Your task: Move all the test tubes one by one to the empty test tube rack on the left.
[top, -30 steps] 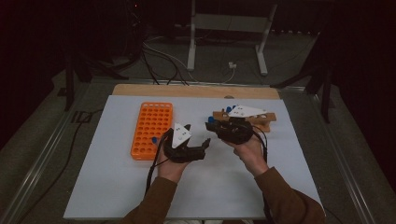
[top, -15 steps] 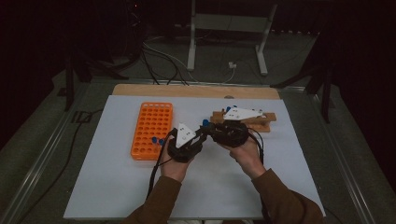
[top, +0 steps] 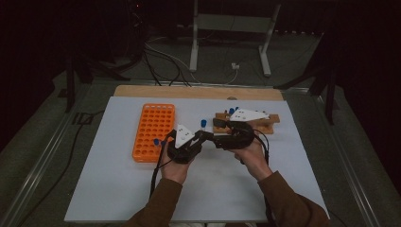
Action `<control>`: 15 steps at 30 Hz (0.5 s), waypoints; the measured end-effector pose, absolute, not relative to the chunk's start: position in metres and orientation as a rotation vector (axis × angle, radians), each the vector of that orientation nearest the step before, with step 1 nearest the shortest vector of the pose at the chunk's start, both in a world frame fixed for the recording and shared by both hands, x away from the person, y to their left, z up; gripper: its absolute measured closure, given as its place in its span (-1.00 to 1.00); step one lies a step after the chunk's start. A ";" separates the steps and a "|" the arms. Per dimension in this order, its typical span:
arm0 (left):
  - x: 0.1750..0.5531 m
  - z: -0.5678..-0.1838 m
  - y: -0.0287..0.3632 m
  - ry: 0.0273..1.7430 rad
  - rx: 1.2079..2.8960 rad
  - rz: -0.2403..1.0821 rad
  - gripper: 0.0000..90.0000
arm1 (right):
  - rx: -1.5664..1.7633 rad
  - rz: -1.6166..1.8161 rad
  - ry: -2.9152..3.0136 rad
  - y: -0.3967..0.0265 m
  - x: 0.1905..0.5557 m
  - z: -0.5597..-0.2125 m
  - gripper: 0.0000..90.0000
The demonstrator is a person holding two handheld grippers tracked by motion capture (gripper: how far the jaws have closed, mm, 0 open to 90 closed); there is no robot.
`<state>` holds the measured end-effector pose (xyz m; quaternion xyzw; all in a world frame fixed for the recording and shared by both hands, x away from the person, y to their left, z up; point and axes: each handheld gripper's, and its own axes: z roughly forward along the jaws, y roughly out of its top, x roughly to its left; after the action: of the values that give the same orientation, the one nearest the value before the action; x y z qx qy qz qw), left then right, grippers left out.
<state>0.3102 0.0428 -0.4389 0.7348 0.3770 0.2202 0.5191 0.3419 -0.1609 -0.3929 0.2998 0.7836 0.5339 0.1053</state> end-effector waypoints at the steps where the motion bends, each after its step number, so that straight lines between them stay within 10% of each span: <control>1: 0.310 -0.439 0.044 0.911 1.763 0.528 0.74 | 0.882 1.566 2.304 -0.162 0.341 -0.393 -0.51; 7: 0.310 -0.438 0.047 0.919 1.749 0.525 0.74 | 0.886 1.541 2.287 -0.169 0.340 -0.393 -0.92; 15: 0.311 -0.434 0.055 0.931 1.725 0.514 0.74 | 0.921 1.505 2.281 -0.185 0.340 -0.403 -1.00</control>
<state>0.3108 0.0553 -0.4345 0.7224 0.3899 0.2152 0.5290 0.3403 -0.1853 -0.4025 0.3167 0.7844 0.5176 0.1286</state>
